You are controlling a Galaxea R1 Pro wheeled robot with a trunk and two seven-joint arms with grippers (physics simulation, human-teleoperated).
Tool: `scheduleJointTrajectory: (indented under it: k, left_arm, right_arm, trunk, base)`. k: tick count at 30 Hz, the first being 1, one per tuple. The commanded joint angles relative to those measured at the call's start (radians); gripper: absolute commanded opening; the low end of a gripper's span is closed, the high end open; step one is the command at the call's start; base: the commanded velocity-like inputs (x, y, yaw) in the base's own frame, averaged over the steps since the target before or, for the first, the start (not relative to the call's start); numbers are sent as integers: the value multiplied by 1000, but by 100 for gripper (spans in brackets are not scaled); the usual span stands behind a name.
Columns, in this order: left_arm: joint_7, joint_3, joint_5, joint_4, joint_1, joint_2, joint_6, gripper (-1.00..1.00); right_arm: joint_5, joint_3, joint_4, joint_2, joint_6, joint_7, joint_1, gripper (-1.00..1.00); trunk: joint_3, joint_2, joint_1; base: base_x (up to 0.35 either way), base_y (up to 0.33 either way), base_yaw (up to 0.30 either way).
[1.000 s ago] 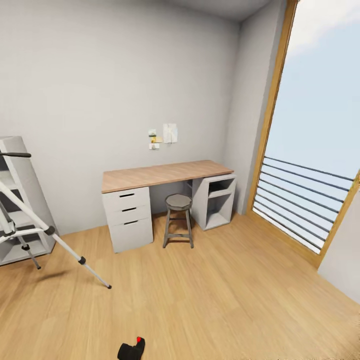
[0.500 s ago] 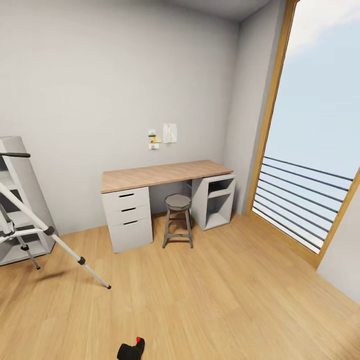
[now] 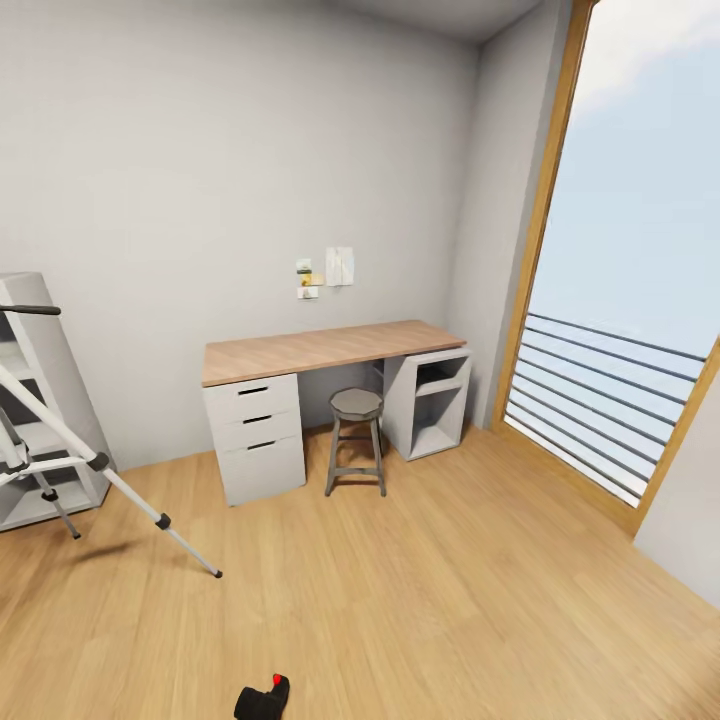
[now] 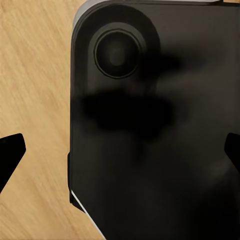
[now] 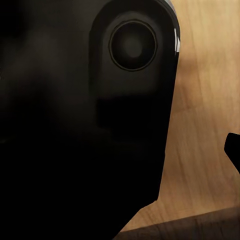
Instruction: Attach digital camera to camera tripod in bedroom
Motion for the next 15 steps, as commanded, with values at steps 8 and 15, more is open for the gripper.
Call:
scheduleJointTrajectory:
  k: [8, 15]
  left_arm:
    - [0, 2, 7, -2, 0, 0, -1, 100]
    - [0, 1, 7, -2, 0, 0, -2, 100]
  right_arm:
    - [2, 3, 0, 0, -1, 1, 0, 100]
    - [1, 3, 0, 1, -3, -11, 0, 100]
  trunk:
    - [-1, 0, 0]
    - [-1, 0, 0]
  base:
    - [0, 0, 0]
    - [44, 0, 0]
